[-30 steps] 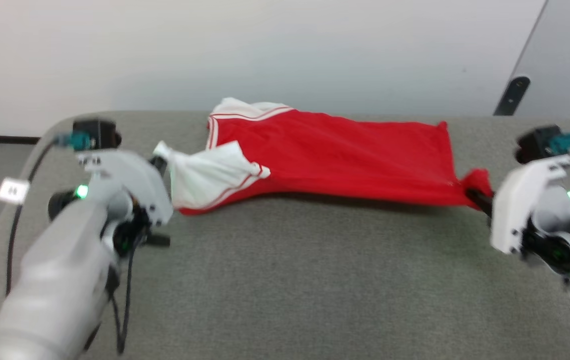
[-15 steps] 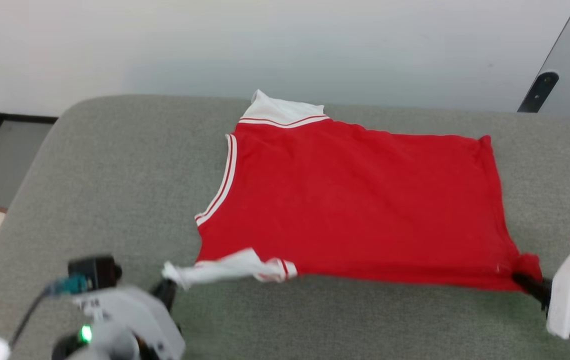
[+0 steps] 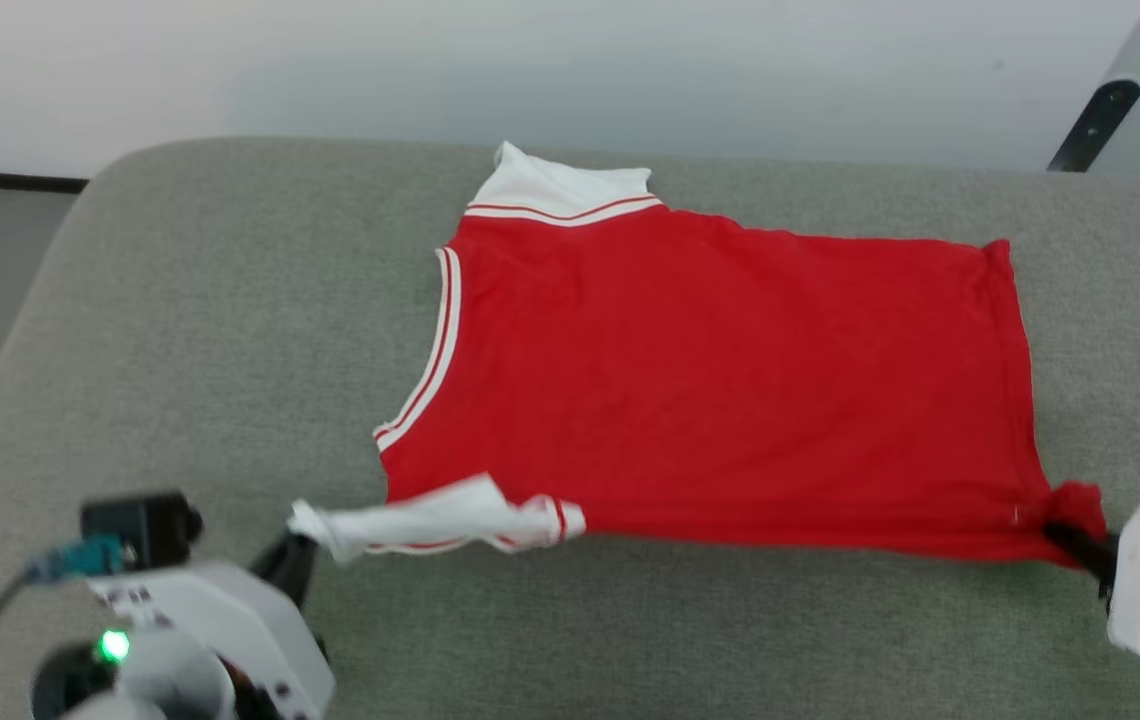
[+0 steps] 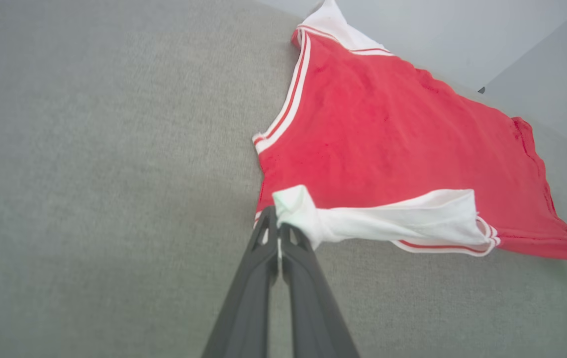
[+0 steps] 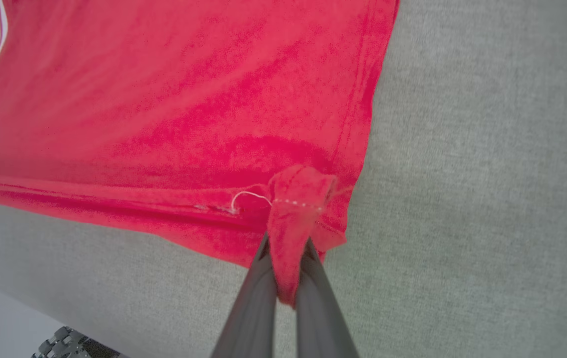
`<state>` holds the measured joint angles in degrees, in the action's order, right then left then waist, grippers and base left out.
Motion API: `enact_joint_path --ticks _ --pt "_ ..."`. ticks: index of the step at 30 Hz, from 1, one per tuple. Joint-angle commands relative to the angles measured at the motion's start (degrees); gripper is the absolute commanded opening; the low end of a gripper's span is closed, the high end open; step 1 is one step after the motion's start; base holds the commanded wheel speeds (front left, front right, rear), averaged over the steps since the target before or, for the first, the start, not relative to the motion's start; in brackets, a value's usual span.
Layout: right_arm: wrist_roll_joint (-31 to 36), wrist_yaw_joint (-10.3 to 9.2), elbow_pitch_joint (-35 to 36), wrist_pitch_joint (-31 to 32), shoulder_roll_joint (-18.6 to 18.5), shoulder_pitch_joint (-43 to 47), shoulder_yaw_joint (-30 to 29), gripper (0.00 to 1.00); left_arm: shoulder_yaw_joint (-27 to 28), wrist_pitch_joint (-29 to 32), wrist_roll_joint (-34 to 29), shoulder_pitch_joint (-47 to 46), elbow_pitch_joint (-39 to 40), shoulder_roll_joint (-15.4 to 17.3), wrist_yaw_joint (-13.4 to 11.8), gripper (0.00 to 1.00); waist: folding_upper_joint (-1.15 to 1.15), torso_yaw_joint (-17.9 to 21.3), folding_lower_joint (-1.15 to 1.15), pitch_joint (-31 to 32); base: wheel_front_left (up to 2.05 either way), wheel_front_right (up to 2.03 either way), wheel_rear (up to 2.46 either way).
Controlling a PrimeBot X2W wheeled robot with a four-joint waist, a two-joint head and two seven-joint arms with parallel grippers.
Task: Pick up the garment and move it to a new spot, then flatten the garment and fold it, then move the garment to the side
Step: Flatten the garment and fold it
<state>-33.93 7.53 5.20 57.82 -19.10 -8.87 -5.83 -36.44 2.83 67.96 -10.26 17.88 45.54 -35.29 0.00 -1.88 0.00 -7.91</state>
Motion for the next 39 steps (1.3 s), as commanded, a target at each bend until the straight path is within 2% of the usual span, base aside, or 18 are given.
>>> enact_joint_path --ticks 1,3,9,15,21,30,39 --pt "1.77 -0.09 -0.30 1.01 -0.02 -2.51 0.12 0.00 0.52 1.45 -0.89 -3.02 0.17 1.39 0.11 0.00 0.00 0.98 0.00 -1.28 0.00 0.00 0.00" --pt "2.22 -0.09 -1.25 1.64 0.27 -5.04 0.74 0.00 0.45 3.08 -2.05 -6.32 -0.24 2.85 0.51 0.00 0.00 1.56 0.00 -2.06 0.00 0.00 0.00" --pt "4.33 -0.09 -5.79 1.61 0.04 -13.41 3.67 0.00 -1.44 8.17 -4.36 -16.70 -4.02 2.41 4.70 0.00 0.00 3.11 0.00 -4.58 0.00 0.00 0.00" --pt "5.55 -0.09 -11.08 0.34 -0.12 -21.04 6.90 0.00 -3.64 12.87 -5.75 -27.89 -12.31 -0.93 10.65 0.00 0.00 3.81 0.00 -8.16 0.00 0.00 0.00" --pt "6.72 -0.09 -16.50 -0.97 0.32 -26.79 9.84 0.00 -6.38 17.02 -7.84 -37.46 -21.30 -4.32 15.55 0.00 0.00 4.27 0.00 -11.53 0.00 0.00 0.00" --pt "6.81 -0.09 -23.75 -2.41 1.41 -31.53 13.23 0.00 -9.88 22.06 -8.39 -43.52 -32.57 -8.58 19.29 0.00 0.00 4.84 0.00 -14.46 0.00 0.00 0.00" --pt "6.10 -0.09 -29.40 -3.04 1.58 -35.27 15.41 0.00 -14.02 31.81 -7.82 -47.84 -41.94 -11.08 21.62 0.00 0.00 5.01 0.00 -16.60 0.00 0.00 0.00"
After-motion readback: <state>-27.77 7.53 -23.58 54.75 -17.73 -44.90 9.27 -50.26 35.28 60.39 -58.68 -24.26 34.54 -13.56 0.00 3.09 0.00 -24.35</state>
